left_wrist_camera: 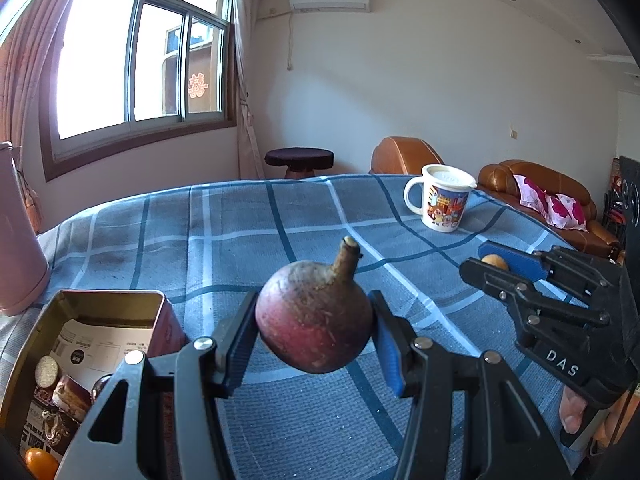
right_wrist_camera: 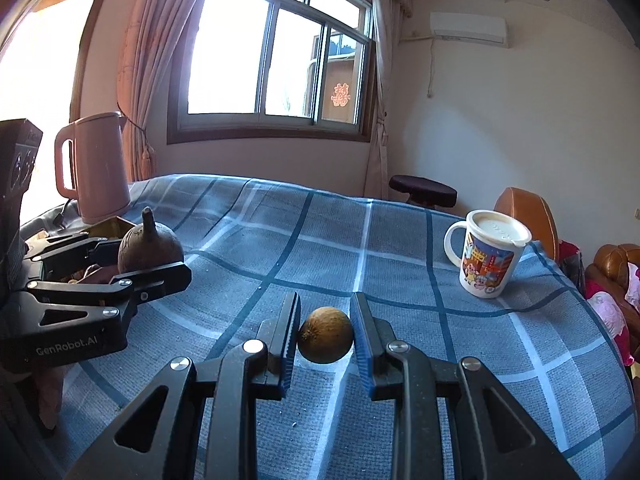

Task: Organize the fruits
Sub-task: 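Carry the brown fruit in the right tool while the left tool carries the beet toward the tin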

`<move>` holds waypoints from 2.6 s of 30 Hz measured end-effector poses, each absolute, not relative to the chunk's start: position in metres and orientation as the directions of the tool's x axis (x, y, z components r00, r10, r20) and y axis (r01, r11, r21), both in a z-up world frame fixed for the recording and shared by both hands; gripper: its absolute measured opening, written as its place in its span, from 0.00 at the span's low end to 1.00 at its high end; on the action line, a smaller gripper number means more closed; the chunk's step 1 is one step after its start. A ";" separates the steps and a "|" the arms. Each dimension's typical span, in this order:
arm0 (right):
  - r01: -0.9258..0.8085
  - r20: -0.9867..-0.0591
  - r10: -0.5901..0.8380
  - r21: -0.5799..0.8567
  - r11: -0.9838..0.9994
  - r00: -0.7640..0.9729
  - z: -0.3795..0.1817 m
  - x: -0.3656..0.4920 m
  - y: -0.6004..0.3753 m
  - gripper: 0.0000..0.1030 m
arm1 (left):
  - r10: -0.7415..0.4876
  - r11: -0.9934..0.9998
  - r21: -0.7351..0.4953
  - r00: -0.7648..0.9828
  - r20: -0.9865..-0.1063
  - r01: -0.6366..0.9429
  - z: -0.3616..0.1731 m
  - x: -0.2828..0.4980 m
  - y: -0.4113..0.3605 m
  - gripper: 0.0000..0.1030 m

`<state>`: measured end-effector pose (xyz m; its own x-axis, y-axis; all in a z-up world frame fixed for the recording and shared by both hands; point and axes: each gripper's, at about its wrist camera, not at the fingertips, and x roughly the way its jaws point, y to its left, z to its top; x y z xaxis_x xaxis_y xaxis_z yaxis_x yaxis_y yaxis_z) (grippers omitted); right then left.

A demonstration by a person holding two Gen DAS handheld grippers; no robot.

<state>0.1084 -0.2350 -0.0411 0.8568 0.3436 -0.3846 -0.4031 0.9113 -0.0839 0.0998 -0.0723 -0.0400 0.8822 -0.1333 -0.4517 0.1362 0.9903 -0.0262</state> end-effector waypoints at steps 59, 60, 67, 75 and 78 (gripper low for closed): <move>-0.431 -0.223 0.409 -0.058 0.900 0.885 -0.031 0.078 -0.209 0.26 | -0.028 0.998 0.052 0.952 -0.306 0.046 -0.027 0.054 -0.059 0.54; -0.433 -0.223 0.410 -0.060 0.900 0.884 -0.031 0.077 -0.207 0.26 | -0.027 0.998 0.052 0.952 -0.306 0.045 -0.027 0.053 -0.059 0.54; -0.443 -0.228 0.417 -0.077 0.893 0.880 -0.031 0.074 -0.196 0.26 | -0.024 0.998 0.043 0.951 -0.307 0.039 -0.027 0.047 -0.049 0.54; -0.463 -0.234 0.433 -0.087 0.882 0.870 -0.032 0.072 -0.181 0.26 | -0.014 0.999 0.027 0.951 -0.307 0.024 -0.026 0.039 -0.037 0.54; -0.471 -0.238 0.440 -0.090 0.878 0.866 -0.032 0.071 -0.175 0.26 | -0.011 1.000 0.019 0.952 -0.307 0.018 -0.026 0.038 -0.032 0.54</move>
<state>0.0710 -0.1751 -0.0320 0.8659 0.4400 -0.2381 -0.4707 0.8777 -0.0897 0.0380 -0.0322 -0.0263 0.9515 -0.0111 -0.3073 0.0180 0.9996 0.0194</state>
